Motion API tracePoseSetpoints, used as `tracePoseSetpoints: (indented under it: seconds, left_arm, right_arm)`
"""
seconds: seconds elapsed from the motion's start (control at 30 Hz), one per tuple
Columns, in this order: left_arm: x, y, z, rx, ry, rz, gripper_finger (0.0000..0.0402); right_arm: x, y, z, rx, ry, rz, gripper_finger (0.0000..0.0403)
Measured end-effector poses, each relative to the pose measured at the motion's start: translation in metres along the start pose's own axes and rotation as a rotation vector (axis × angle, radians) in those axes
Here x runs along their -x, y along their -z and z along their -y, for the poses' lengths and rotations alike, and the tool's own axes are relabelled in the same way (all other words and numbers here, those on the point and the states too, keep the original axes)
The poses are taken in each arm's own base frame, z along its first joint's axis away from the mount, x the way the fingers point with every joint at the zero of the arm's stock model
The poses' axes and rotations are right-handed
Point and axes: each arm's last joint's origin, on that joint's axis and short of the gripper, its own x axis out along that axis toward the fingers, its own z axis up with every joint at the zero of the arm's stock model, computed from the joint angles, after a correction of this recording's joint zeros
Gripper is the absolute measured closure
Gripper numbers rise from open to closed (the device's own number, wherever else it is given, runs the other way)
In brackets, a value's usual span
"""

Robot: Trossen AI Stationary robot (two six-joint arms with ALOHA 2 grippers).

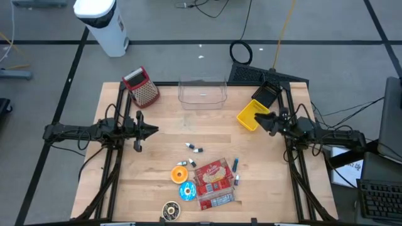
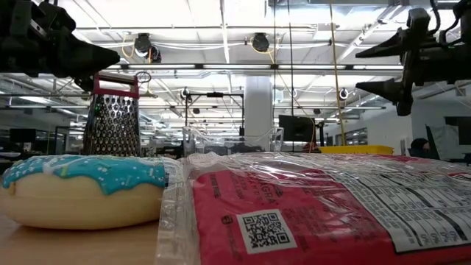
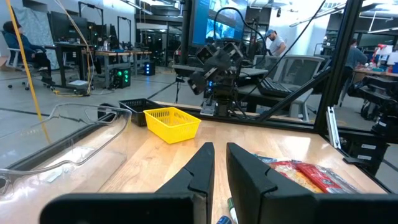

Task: Pick & Place Food Item
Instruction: Put the thin blue food coloring bottle into the black bin

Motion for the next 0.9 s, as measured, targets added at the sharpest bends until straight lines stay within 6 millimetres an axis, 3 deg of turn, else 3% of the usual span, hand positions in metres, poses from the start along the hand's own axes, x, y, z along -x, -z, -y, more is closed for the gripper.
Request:
tracePoseSetpoints:
  seconds: [0.13, 0.4, 0.7, 0.83, 0.9]
  left_arm:
    - [0.000, 0.000, 0.000, 0.000, 0.000, 0.000, 0.0360]
    - [0.000, 0.000, 0.000, 0.000, 0.000, 0.000, 0.0360]
    - [0.000, 0.000, 0.000, 0.000, 0.000, 0.000, 0.0360]
    - [0.000, 0.000, 0.000, 0.000, 0.000, 0.000, 0.0360]
    - [0.000, 0.000, 0.000, 0.000, 0.000, 0.000, 0.0360]
  right_arm:
    - [-0.005, -0.001, -0.011, -0.021, -0.150, -0.045, 0.0124]
    - [-0.018, 0.013, -0.028, -0.075, -0.267, -0.109, 0.0124]
    - [-0.031, 0.053, -0.022, -0.147, -0.110, -0.303, 0.0124]
    - [-0.035, 0.068, -0.031, 0.050, -0.229, -0.431, 0.0124]
    - [-0.045, 0.072, -0.053, 0.204, -0.328, -0.447, 0.0124]
